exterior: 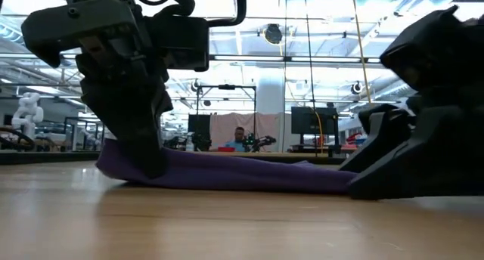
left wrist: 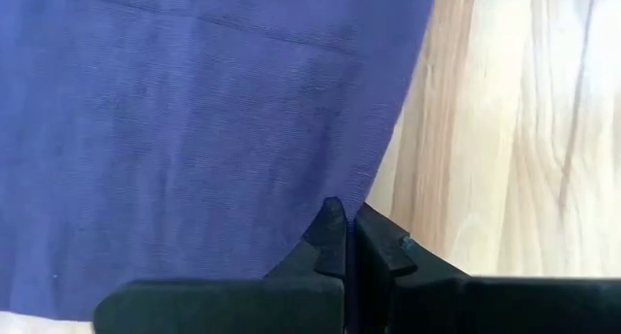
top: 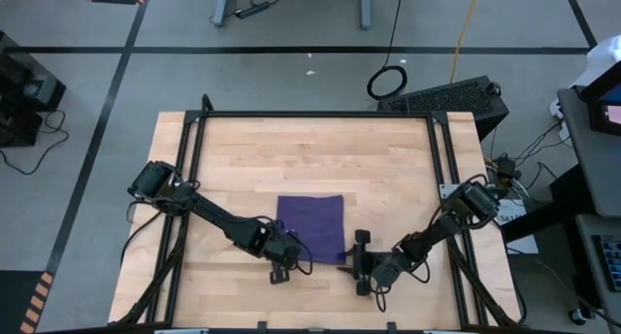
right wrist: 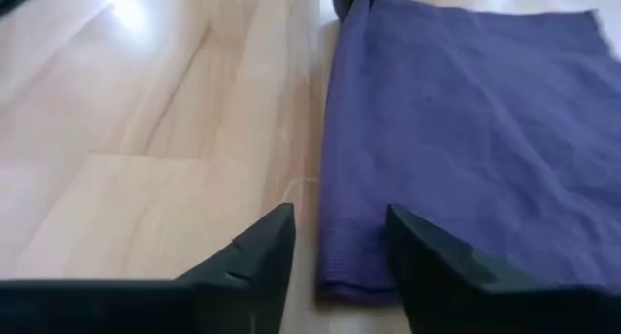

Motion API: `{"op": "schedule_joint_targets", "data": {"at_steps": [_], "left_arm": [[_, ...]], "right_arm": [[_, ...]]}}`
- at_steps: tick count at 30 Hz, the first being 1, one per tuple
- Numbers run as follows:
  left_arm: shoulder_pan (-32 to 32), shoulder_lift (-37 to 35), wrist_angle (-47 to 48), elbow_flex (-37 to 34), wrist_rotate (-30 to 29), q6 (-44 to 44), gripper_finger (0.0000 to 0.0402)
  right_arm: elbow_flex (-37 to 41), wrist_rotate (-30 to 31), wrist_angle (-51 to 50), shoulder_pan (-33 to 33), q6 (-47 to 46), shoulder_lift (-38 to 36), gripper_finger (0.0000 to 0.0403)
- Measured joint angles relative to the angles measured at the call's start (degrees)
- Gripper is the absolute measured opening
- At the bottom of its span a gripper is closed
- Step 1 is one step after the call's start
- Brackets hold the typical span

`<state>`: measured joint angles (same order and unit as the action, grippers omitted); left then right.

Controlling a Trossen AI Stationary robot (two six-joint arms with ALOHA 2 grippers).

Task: Roll towel
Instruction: Roll the purple towel

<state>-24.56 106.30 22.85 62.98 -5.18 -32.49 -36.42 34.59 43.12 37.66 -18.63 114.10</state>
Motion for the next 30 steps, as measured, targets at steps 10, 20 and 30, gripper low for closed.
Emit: {"op": "schedule_joint_targets", "data": {"at_steps": [10, 20, 30], "left_arm": [[-2.84, 0.00, 0.88, 0.02, -13.28, -3.62, 0.0038], [-10.53, 0.00, 0.79, 0.02, -25.40, -5.63, 0.0189], [-15.36, 3.05, -20.59, 0.15, -35.40, 13.06, 0.0214]], "right_arm": [[-0.13, -3.35, -2.31, -1.98, -12.28, -0.20, 0.0018], [0.11, -7.08, -1.40, -2.26, -18.41, -2.11, 0.0016], [0.13, -10.84, -1.54, -5.60, -27.20, -3.71, 0.0007]]}}
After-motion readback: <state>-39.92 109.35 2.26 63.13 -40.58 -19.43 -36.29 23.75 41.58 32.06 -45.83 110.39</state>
